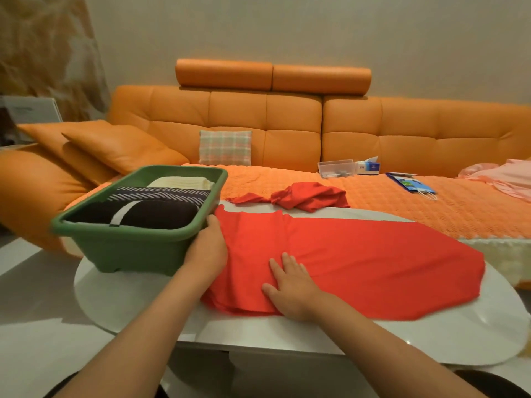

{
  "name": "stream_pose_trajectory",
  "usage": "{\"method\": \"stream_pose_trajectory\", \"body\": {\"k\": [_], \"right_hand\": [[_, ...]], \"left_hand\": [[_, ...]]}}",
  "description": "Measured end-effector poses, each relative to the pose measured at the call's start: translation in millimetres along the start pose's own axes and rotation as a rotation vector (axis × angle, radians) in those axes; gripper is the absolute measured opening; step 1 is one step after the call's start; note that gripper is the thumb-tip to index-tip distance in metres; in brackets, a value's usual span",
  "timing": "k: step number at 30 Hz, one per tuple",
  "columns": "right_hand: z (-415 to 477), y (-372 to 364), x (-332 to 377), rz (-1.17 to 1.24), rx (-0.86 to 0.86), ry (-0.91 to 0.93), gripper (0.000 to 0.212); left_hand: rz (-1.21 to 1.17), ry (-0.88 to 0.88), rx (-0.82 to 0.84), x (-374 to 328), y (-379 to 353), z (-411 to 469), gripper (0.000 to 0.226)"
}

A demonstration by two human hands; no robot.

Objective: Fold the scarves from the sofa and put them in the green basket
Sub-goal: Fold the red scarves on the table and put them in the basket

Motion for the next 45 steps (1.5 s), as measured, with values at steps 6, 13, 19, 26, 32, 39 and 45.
{"method": "stream_pose_trajectory", "body": {"k": [6,13,19,26,32,39,45], "right_hand": [[-9.9,38.4,-5.9,0.36,-0.126,0.029,0.062],[-46.7,109.6,-95.5,0.797,-0.403,-0.154,0.045],[-78.8,119.4,-185.9,1.153,-0.496,-0.352,0.033],[-91.0,102.8,-232.7,0.558,-0.425,-0.513,0.055],[-82.8,122.0,-217.2,0.336,-0.553,-0.401,0.059],[-75.1,103.4,-213.9,0.129,-0.35,-0.427,0.056],[-53.4,83.4,-178.7,0.15,-0.279,-0.241,0.052]], "left_hand": [[-0.184,-0.043,0.015,-42.3,10.9,-2.8,0.052],[-0.369,-0.247,0.103,-161.7,-6.6,-2.8,0.042],[-0.563,-0.395,0.697,-253.1,-103.9,-67.5,0.051],[-0.111,-0.488,0.403,-202.9,-144.1,-52.5,0.041],[0.361,-0.442,0.507,-146.1,-186.1,-61.4,0.063],[0.55,-0.365,0.474,-110.4,-166.9,-47.2,0.069],[0.76,-0.323,0.331,-105.0,-139.2,-33.1,0.062]]}}
Point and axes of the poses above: each hand's wrist, its own z-axis towards the middle knuckle, its own y-axis out of the back of the hand, x = y × z, the point moved 10 cm from there along z, towards the middle knuckle, and after that the axes turned 8 degrees about y, right-handed, at the moved point
